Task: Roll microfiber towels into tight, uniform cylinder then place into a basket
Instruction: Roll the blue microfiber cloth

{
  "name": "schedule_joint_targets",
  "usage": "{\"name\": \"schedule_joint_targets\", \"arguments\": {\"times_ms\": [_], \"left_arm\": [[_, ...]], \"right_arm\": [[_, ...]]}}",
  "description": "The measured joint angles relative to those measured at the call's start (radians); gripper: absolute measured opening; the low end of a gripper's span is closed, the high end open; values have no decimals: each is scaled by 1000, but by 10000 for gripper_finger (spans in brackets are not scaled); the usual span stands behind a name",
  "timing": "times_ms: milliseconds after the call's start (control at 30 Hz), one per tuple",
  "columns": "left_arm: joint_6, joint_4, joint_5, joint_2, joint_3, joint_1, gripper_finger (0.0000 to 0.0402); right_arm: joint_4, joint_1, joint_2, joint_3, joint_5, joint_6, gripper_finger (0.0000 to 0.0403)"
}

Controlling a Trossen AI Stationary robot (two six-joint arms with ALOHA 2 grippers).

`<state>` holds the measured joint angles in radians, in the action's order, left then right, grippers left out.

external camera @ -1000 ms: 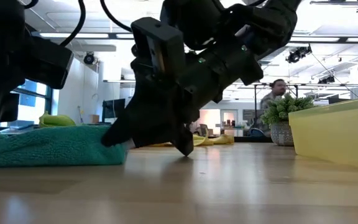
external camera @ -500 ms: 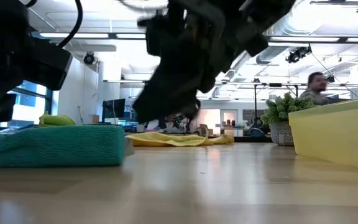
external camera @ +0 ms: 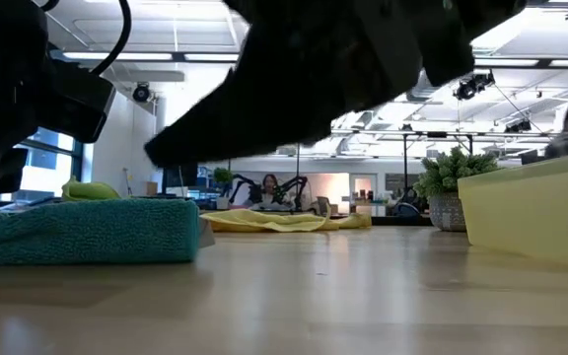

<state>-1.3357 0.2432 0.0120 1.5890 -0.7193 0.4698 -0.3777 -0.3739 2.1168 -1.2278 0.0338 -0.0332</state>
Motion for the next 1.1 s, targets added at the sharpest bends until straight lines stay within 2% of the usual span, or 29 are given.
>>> {"name": "schedule_joint_targets", "arguments": {"times_ms": [167, 433, 567, 667, 900, 1100], "left_arm": [[-7, 1, 0, 0, 0, 0, 19], [-7, 0, 0, 0, 0, 0, 19], [-7, 0, 0, 0, 0, 0, 19], [-7, 0, 0, 0, 0, 0, 19], [-23, -1, -8, 0, 0, 0, 19], [-41, -1, -17, 0, 0, 0, 19]], "right_arm": [[-6, 12, 42, 0, -1, 14, 117], [-35, 28, 72, 0, 79, 5, 117], [-68, 27, 72, 0, 81, -73, 117], [-50, 36, 72, 0, 80, -75, 118], [-8, 73, 72, -1, 74, -51, 150], [39, 94, 72, -1, -7, -20, 173]]}}
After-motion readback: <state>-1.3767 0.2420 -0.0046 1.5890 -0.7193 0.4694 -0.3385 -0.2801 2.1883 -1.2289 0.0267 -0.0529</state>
